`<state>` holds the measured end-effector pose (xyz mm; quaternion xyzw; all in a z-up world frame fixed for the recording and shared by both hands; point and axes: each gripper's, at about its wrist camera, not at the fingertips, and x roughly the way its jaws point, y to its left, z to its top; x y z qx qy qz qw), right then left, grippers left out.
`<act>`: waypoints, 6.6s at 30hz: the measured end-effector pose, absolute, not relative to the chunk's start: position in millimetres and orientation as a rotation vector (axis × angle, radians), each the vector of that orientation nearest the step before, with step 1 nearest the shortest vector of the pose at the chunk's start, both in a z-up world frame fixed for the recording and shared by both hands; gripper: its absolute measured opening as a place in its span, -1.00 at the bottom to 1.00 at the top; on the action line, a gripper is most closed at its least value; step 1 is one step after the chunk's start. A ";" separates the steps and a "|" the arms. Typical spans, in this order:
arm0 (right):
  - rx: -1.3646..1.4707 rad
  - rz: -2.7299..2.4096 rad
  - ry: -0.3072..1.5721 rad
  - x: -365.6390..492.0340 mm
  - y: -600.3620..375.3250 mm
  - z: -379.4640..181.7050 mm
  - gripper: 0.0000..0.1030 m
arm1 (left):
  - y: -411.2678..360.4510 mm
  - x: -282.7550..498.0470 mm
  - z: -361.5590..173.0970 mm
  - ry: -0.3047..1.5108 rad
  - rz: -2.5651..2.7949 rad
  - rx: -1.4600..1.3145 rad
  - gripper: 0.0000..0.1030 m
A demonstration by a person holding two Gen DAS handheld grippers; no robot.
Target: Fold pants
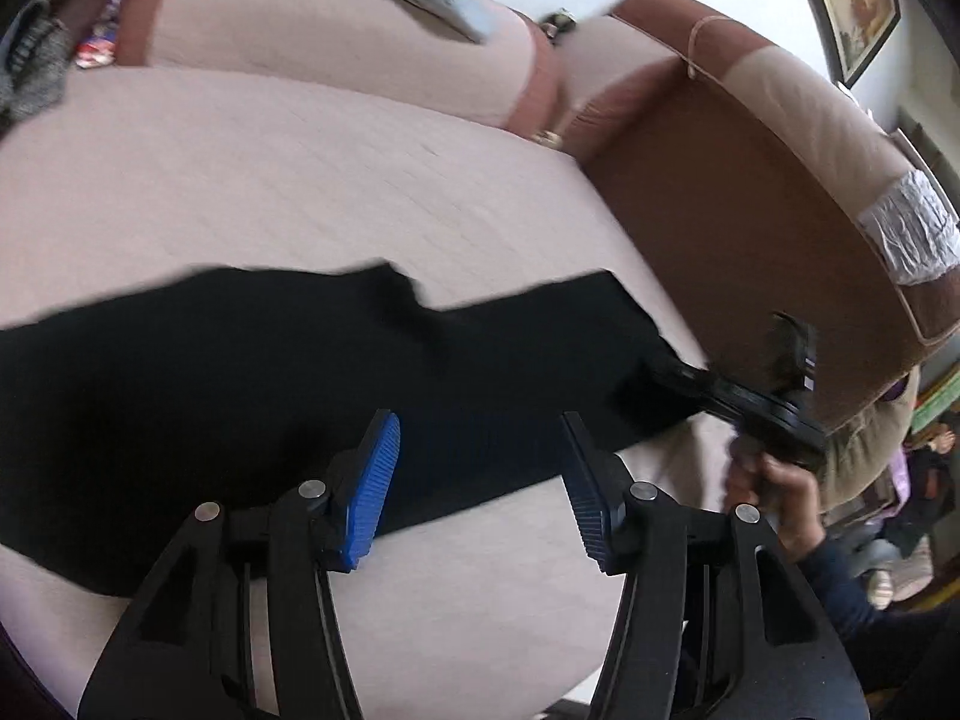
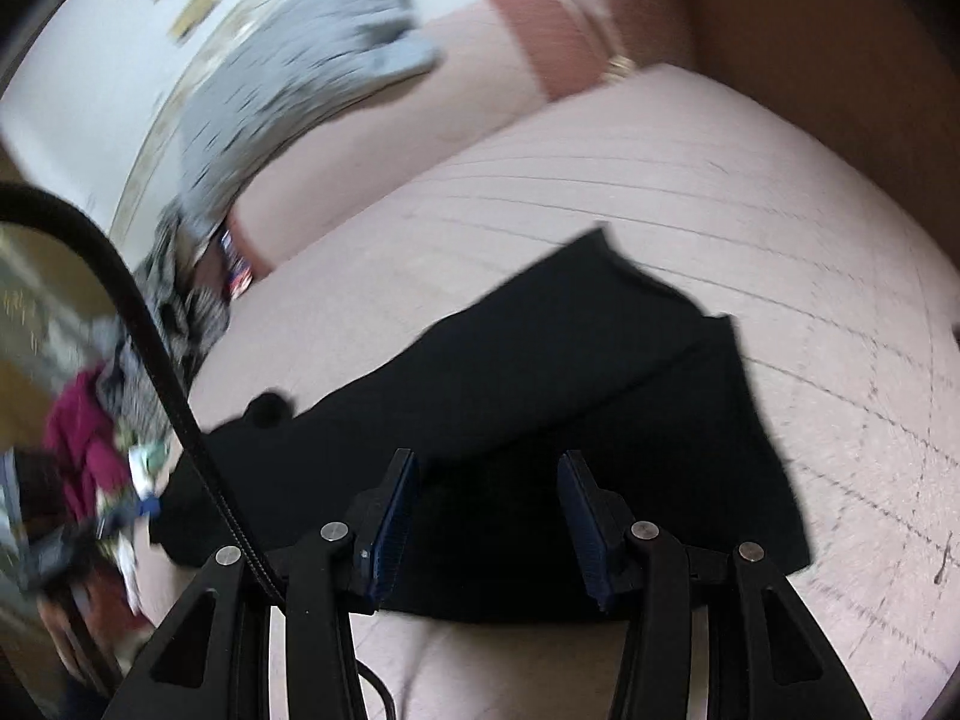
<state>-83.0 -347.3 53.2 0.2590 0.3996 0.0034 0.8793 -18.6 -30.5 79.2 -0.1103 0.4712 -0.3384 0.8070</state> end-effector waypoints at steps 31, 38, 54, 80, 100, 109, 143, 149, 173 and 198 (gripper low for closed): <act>0.823 0.134 0.559 -87.1 -392.6 95.9 -0.92 | -119.2 -30.3 19.6 1.130 -0.688 -0.802 0.04; 0.814 0.096 0.586 -100.3 -394.4 88.9 -0.92 | -116.2 -19.9 12.5 1.049 -0.598 -0.962 0.08; 0.690 -0.036 0.803 -128.9 -386.0 62.5 -0.92 | -126.0 -44.8 -0.9 1.076 -0.577 -0.679 -0.67; 0.292 0.476 0.837 -78.4 -230.4 101.9 -0.36 | 82.4 -39.6 63.5 0.914 -0.099 -0.359 -0.07; -0.198 0.663 0.846 -27.5 -54.0 53.0 -0.90 | 148.7 12.1 35.1 0.970 -0.081 -0.364 -0.46; -0.102 0.718 0.826 -35.8 -46.6 74.7 -0.91 | 155.0 5.9 48.3 0.926 -0.073 -0.286 -0.64; 0.172 0.345 0.893 51.2 -124.7 41.3 -0.50 | 95.6 39.5 28.6 0.912 -0.029 -0.226 -0.46; 0.151 0.368 0.873 33.4 -119.6 57.8 -0.46 | 89.4 39.8 28.3 0.900 0.001 -0.189 -0.46; 0.143 0.355 0.879 -45.3 -137.1 69.2 -0.35 | 65.4 4.0 52.9 0.862 -0.022 -0.141 -0.46; -0.214 0.816 1.077 90.8 -65.8 42.5 -0.14 | 99.3 34.6 25.1 0.843 -0.004 -0.189 -0.45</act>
